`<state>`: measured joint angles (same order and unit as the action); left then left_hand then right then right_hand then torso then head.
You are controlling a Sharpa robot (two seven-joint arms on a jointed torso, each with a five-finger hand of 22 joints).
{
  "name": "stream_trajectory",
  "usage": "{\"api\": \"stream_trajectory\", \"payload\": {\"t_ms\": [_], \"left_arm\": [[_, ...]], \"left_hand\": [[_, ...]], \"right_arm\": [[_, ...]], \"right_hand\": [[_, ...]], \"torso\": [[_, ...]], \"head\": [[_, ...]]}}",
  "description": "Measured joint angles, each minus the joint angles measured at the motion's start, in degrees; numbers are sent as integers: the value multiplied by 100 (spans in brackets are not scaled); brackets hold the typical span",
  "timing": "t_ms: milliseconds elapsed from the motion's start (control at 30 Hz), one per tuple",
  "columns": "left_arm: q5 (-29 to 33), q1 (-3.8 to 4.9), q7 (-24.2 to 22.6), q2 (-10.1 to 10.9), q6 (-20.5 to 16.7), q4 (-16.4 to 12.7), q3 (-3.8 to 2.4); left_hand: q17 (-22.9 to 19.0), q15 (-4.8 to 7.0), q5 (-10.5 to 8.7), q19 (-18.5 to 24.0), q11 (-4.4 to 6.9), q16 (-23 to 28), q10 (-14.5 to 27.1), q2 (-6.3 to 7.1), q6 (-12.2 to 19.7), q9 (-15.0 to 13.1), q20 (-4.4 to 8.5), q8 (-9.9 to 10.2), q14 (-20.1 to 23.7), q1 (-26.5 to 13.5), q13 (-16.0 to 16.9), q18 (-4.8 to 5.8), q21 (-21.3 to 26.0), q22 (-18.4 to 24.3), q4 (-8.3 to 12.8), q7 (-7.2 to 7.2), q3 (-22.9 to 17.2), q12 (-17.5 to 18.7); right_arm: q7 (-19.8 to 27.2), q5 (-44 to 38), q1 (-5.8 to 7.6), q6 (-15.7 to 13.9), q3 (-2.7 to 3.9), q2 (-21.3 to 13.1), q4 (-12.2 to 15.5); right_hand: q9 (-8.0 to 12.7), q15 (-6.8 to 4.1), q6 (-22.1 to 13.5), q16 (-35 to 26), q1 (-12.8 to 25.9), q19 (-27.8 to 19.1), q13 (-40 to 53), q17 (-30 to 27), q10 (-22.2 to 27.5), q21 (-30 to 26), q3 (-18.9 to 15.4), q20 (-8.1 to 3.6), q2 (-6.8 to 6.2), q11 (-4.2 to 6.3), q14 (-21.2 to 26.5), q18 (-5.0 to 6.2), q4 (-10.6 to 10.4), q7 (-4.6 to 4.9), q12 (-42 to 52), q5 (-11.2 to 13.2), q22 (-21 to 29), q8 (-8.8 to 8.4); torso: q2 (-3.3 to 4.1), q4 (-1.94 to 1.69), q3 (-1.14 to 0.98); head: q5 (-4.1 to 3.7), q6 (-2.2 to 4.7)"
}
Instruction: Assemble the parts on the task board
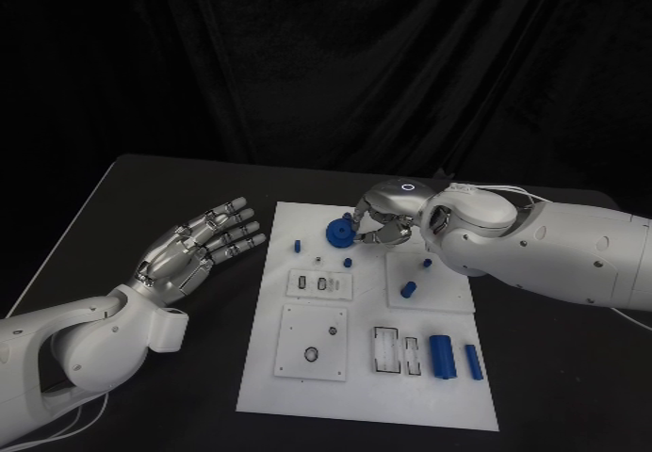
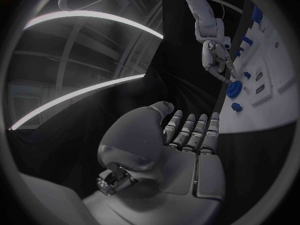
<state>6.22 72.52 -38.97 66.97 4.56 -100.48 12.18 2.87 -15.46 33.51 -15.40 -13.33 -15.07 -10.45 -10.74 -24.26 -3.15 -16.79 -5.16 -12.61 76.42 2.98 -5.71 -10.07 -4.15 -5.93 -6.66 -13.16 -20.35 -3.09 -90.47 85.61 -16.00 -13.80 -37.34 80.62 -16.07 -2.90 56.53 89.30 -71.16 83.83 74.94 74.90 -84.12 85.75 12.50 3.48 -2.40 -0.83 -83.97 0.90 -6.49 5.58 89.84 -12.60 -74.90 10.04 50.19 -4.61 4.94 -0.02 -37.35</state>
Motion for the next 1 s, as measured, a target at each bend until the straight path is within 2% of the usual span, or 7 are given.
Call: {"api": "stream_trajectory", "payload": {"t_ms": [433,667,700,800,900,1000], "left_arm": [[7,0,0,5,0,18,0],[11,0,0,5,0,28,0],[11,0,0,5,0,29,0],[13,0,0,5,0,31,0],[14,0,0,4,1,33,0],[15,0,0,3,1,34,0]], "left_hand": [[-1,0,0,0,0,0,0,0,0,0,0,0,0,0,0,-1,0,0,-16,0,-15,0],[-1,0,0,0,0,0,0,0,0,0,0,0,0,0,0,0,0,0,-16,0,-15,0],[-1,0,0,0,0,0,0,0,0,0,0,0,0,0,0,0,0,0,-16,0,-15,0],[-1,0,0,0,0,0,0,0,0,0,0,0,0,0,0,0,0,0,-16,0,-15,0],[-1,0,0,0,0,0,0,0,0,0,0,0,0,0,0,-1,0,0,-16,0,-15,0],[-1,0,0,0,0,0,0,0,0,0,0,0,0,0,0,0,0,0,-16,0,-15,0]], "right_arm": [[1,-2,-33,15,-23,-160,26],[-1,10,-33,15,-22,-214,45],[-1,15,-33,14,-22,-217,49],[0,31,-33,11,-22,-226,64],[6,46,-33,1,-22,-231,78],[14,62,-33,-10,-22,-231,84]], "right_hand": [[-133,0,234,-1,60,0,-1,0,0,17,-47,0,60,0,0,0,-47,-75,0,0,-4,111],[-151,0,231,-1,60,0,-1,0,0,17,-63,0,60,0,0,0,-63,-73,0,0,-4,110],[-151,0,209,-1,60,0,-1,0,0,17,-63,0,60,0,0,0,-63,-50,0,0,-4,92],[-139,0,27,-1,60,0,-2,0,0,14,-79,0,60,0,0,0,-79,6,0,0,-3,-34],[-6,0,-446,-1,60,0,-2,0,0,-18,-95,0,60,0,0,0,-94,65,0,32,-3,-334],[126,0,-787,-1,60,0,-2,0,0,-18,-95,0,60,0,0,0,-94,55,0,95,-3,-569]], "torso": [[0,2,-1],[0,-1,-1],[0,-1,-1],[0,-1,-2],[-1,-2,-2],[-1,-3,-2]], "head": [[16,-10],[4,-16],[3,-16],[-2,-13],[-3,-10],[-3,-6]]}}
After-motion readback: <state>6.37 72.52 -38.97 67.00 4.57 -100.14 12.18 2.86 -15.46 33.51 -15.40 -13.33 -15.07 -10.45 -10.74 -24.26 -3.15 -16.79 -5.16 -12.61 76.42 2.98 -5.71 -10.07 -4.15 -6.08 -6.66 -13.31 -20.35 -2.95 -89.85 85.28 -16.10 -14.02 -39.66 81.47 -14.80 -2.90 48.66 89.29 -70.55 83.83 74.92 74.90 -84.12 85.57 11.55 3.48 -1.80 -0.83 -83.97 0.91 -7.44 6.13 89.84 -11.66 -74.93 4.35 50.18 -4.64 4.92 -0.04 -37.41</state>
